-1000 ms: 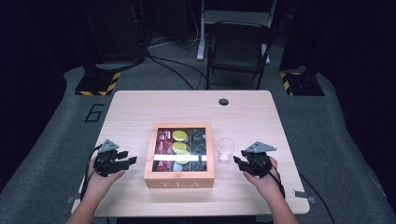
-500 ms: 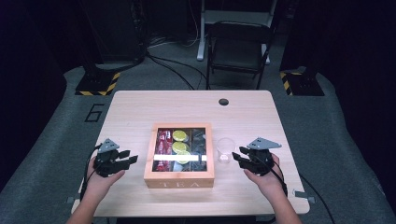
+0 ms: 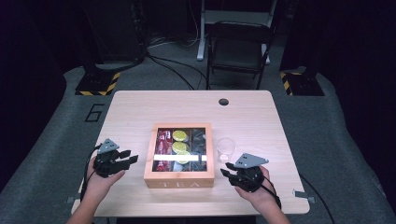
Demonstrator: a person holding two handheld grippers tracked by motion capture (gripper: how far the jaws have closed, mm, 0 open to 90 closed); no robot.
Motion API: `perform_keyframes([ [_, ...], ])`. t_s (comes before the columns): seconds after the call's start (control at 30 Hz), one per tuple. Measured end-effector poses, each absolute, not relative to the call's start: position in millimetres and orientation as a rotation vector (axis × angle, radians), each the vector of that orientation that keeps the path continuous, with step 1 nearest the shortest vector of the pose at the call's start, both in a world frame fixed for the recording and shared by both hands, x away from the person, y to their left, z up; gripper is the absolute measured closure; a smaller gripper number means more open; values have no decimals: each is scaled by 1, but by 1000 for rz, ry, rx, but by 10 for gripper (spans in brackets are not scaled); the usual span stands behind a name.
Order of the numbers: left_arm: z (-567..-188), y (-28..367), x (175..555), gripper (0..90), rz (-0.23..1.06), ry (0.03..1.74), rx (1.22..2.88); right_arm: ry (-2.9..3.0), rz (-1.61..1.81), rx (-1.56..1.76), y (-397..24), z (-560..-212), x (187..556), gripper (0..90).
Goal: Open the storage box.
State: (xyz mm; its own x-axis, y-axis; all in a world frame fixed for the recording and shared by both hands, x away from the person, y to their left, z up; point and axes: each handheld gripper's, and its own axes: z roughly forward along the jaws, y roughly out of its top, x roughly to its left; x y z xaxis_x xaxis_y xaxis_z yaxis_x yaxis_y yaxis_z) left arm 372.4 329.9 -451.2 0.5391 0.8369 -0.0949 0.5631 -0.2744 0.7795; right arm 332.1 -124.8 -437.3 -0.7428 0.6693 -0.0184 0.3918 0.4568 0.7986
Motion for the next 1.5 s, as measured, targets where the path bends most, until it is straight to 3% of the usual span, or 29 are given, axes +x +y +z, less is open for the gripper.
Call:
perform_keyframes([
  [0.8,-454,333,373,561,437,1140,1976,2551,1150,807,-109,-462,325,851],
  [1.5,-455,331,373,566,435,1131,1978,2553,1160,826,-106,-465,326,893],
])
